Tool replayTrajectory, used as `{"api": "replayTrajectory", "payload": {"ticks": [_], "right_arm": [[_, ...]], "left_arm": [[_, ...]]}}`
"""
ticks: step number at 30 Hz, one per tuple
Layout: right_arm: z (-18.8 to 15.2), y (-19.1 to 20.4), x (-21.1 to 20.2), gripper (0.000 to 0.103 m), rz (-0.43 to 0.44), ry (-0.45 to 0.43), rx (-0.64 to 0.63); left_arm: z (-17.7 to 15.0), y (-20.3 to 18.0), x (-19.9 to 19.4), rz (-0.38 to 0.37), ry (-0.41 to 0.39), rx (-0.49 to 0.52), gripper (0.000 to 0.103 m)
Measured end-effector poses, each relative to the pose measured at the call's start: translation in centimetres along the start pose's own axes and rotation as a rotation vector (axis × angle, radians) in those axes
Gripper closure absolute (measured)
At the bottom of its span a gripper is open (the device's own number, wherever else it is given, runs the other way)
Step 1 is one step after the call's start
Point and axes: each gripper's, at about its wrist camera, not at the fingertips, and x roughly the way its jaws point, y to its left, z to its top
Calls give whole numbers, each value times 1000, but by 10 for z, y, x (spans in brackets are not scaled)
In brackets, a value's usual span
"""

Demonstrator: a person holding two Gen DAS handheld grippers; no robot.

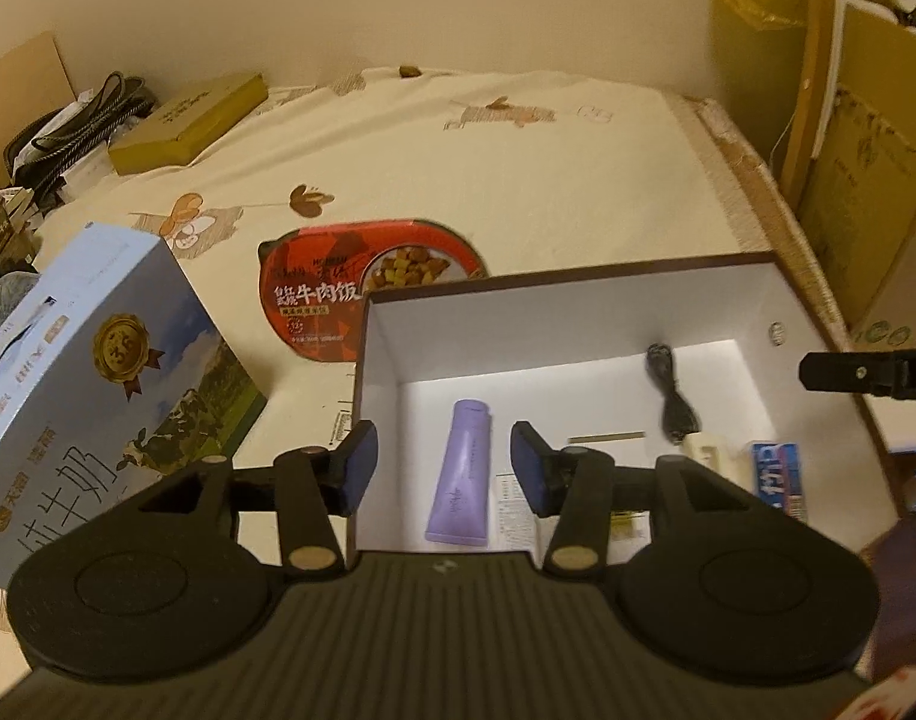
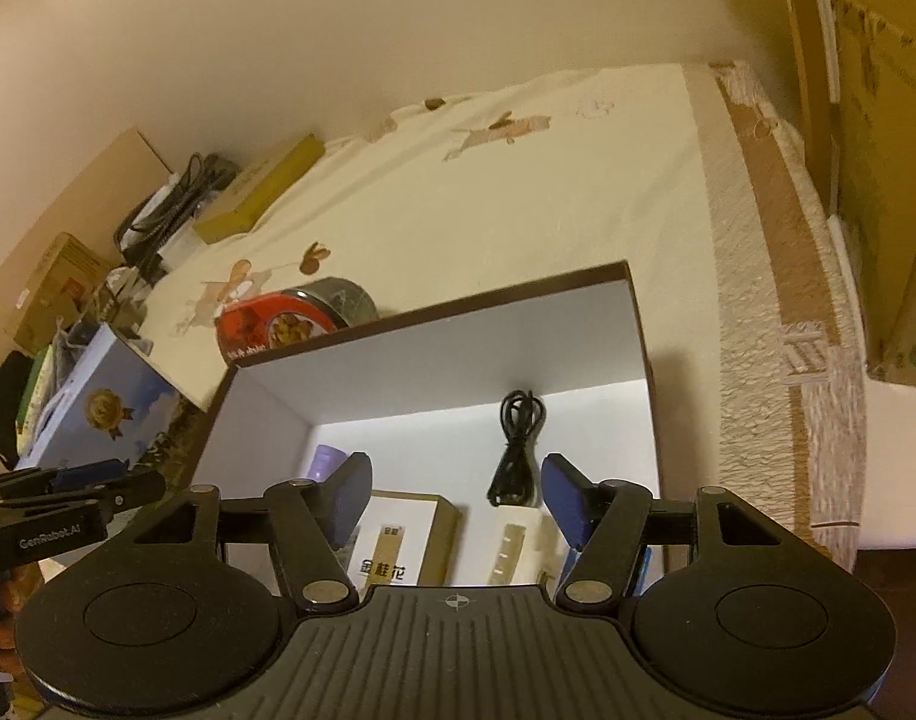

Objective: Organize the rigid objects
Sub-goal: 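Release the purple tube in the brown box with left tool while right tool releases the black cable, then withdraw both open tools from the brown box toward the white repeater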

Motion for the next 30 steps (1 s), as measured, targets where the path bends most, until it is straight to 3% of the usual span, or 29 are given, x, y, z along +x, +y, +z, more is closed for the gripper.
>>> {"api": "replayTrajectory", "payload": {"ticks": [10,14,23,30], "right_arm": [[-11,19,-56,43,1,-57,-47],[-22,28,-75,43,6,-59,-62],[-53,53,-116,43,17,-57,-116],[-85,67,-142,43,38,-22,-111]], "left_arm": [[-10,-9,-65,-28,-34,-49,58],[-19,-11,-89,-8,-44,-49,58],[-61,-17,-141,34,-23,-94,58],[-101,-17,-173,0,36,-183,58]]}}
